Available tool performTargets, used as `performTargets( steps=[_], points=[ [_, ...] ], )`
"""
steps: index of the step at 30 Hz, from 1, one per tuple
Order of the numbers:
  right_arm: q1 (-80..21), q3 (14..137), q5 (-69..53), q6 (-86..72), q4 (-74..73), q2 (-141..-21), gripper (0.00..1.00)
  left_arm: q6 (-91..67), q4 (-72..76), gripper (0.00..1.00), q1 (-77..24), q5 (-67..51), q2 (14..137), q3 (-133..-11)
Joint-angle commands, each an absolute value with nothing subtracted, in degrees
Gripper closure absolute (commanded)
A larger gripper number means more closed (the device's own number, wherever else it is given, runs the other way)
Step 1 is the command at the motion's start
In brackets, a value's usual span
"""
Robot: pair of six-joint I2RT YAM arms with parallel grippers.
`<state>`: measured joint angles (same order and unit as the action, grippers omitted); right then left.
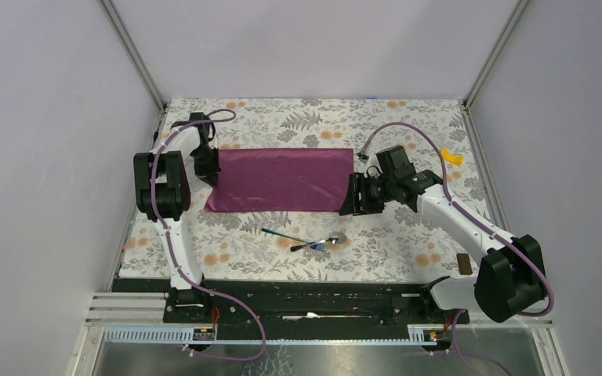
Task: Fold the napkin into a case and place the utensils inside
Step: Pick up the rectangle-folded napkin at the center of the board.
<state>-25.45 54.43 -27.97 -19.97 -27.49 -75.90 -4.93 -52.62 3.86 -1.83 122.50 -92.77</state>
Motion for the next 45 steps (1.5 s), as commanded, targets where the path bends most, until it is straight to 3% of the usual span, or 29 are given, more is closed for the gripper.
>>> performTargets(
  steps=[1, 2, 11, 18, 25, 32, 45],
  points=[
    [-25.6, 53.9, -28.8, -19.9, -26.4, -74.2, 0.42, -4.4, -51.1, 0.96, 4.3, 6.8, 123.9, -90.5],
    [-25.6, 53.8, -28.7, -19.9, -26.4, -74.2, 0.43, -4.8, -51.3, 1.0, 4.2, 8.8, 122.8, -90.4],
    [-25.6, 53.8, -28.7, -20.7, -26.1, -73.9, 0.43, -8.7, -53.4, 1.0, 5.2, 30.0, 113.1, -85.5],
    [-25.6, 52.8, -29.2, -21.1, -26.1, -72.6, 0.43, -9.7, -56.4, 1.0, 7.2, 38.3, 112.0, -87.2],
    [-25.6, 52.3, -28.1, -20.9, -26.1, -71.4, 0.44, -11.5, -60.9, 1.0, 3.7, 35.5, 111.4, -91.2],
    [-25.6, 51.9, -27.4, -20.6, -26.0, -70.8, 0.43, -16.1, -64.6, 1.0, -6.8, 29.0, 110.9, -97.6],
    [-25.5, 51.2, -27.4, -20.5, -25.0, -69.5, 0.43, -20.6, -73.0, 1.0, -22.8, 23.3, 126.9, -117.4]
  ],
)
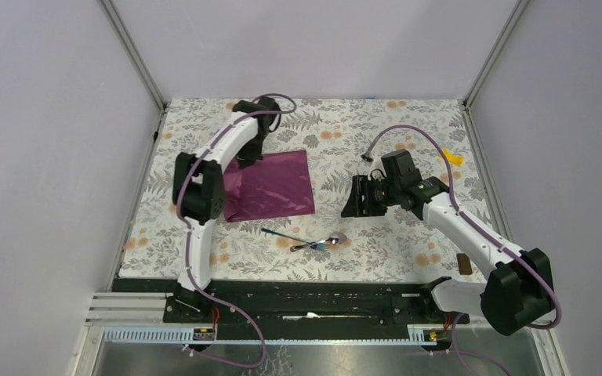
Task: Fold the napkin into a case and place the utensils inside
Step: Pick up the rectangle-folded napkin at the center of the board, then fold the rectangle-folded napkin at the center of the board.
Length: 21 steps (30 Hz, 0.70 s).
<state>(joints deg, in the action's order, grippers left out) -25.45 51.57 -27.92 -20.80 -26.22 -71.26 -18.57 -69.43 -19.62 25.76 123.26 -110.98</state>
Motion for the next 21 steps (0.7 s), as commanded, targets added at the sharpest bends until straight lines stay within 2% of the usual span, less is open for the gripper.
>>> performTargets(
  steps=[1, 11, 21],
  points=[
    [-25.6, 51.1, -27.4, -20.6, -25.0, -69.3, 0.44, -20.6, -73.1, 1.0, -23.4, 22.6, 128.0, -118.4],
    [-25.5, 50.3, -26.2, -20.7, -25.0, -67.7, 0.44, -19.9, -72.5, 1.0, -29.5, 15.3, 135.5, -126.9],
    [-25.5, 49.5, -25.1, -20.8, -24.6, -67.5, 0.44, -19.3, -71.7, 1.0, -30.6, 11.1, 138.2, -129.2]
  ],
)
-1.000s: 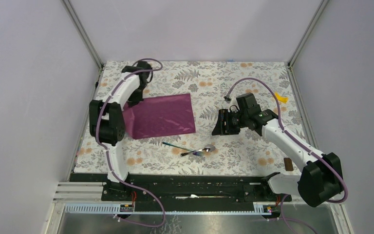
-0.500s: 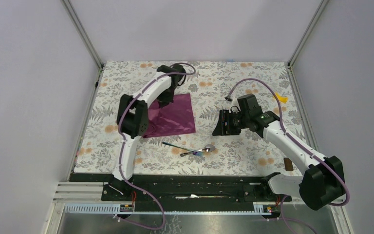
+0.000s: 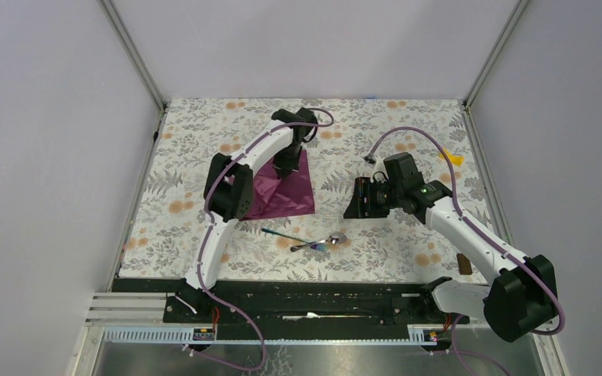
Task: Fold the napkin into a case and place the utensils inside
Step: Fold the rectangle-folded napkin at the center of the board.
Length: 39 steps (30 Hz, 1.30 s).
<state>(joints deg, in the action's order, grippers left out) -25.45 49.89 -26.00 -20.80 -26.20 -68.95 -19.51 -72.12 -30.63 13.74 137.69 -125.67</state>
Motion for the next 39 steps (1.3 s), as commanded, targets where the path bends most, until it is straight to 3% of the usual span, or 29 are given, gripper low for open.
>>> performTargets(
  steps=[1, 18, 34, 39],
  points=[
    [-25.4, 49.5, -25.1, -20.7, -24.6, -67.5, 0.43, -19.3, -71.7, 1.0, -30.9, 10.8, 138.2, -129.5],
    [-25.1, 48.9, -24.9, -20.9, -24.0, -67.7, 0.42, -19.8, -71.7, 1.0, -33.7, 7.1, 138.5, -131.8],
    [-24.6, 49.7, -18.9, -20.5, -26.9, -66.6, 0.19, -19.9, -72.7, 1.0, -34.5, 7.1, 140.7, -133.4],
    [-24.6, 49.6, -18.8, -20.3, -26.8, -66.4, 0.16, -20.1, -72.7, 1.0, -34.7, 6.9, 141.3, -133.7]
  ],
)
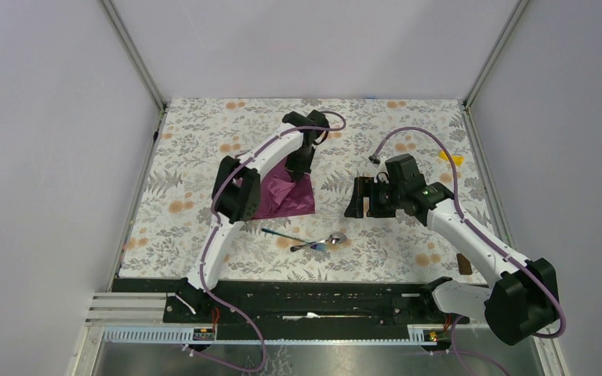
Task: Fold the napkin into a case and place the utensils inside
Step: Fold the rectangle-folded napkin at the center of the board.
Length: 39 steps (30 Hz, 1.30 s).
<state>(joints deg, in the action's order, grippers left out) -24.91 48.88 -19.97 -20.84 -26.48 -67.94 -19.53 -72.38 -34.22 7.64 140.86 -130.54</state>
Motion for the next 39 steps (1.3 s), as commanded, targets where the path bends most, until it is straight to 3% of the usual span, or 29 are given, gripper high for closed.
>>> performTargets(
  steps=[1, 35, 37, 39],
  points=[
    [-24.6, 49.6, -18.8, -20.3, -26.8, -66.4, 0.16, -20.2, -72.7, 1.0, -34.7, 6.9, 141.4, -133.9],
    [-24.5, 48.5, -19.8, -20.5, -26.1, -66.4, 0.15, -20.2, -73.4, 1.0, -35.2, 8.2, 143.2, -136.0],
    [-24.5, 48.4, -19.7, -20.4, -26.1, -66.4, 0.15, -20.8, -73.4, 0.94, -35.2, 7.7, 143.0, -136.4],
    [-24.4, 48.4, -19.7, -20.5, -26.0, -66.5, 0.15, -21.5, -72.7, 0.67, -35.3, 7.4, 141.3, -136.3]
  ],
)
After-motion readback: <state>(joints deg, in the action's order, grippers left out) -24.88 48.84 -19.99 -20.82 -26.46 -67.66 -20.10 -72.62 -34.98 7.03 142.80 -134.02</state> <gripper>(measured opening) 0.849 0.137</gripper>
